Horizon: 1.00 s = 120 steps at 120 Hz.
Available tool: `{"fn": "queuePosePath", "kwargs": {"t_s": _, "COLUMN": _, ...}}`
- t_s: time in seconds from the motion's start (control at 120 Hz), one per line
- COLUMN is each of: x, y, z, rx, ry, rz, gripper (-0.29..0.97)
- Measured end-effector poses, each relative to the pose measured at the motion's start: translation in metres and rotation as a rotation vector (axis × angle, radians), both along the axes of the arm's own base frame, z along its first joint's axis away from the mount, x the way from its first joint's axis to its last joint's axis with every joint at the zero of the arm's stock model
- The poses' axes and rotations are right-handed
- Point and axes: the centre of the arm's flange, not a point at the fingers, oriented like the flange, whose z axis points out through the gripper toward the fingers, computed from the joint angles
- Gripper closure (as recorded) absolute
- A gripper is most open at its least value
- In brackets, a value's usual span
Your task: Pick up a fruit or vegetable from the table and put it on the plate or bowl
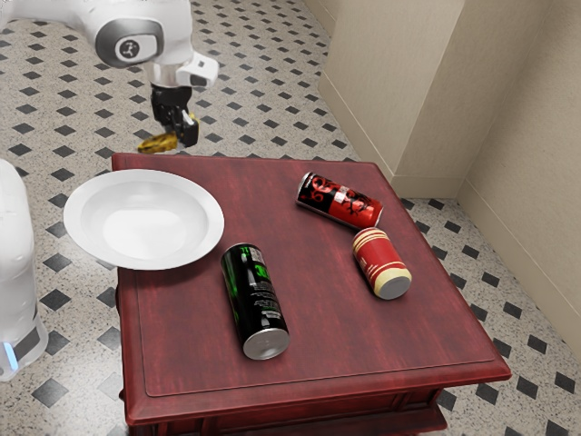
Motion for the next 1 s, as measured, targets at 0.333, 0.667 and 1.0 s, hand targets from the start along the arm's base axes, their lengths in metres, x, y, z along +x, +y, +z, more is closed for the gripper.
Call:
{"fn": "queuePosePath", "kwargs": {"t_s": 0.333, "x": 0.018, "y": -0.071, "z": -0.001, "rx": 0.12, "ry": 0.044, "rz": -0.147, "gripper": 0.53}}
{"fn": "queuePosePath", "kwargs": {"t_s": 0.667, "x": -0.015, "y": -0.122, "z": 0.024, "rx": 0.199, "ry": -0.026, "rz": -0.223, "gripper": 0.53}}
{"fn": "queuePosePath", "kwargs": {"t_s": 1.0, "x": -0.042, "y": -0.13, "z": 0.027, "rx": 0.204, "ry": -0.026, "rz": -0.22, "gripper": 0.24}}
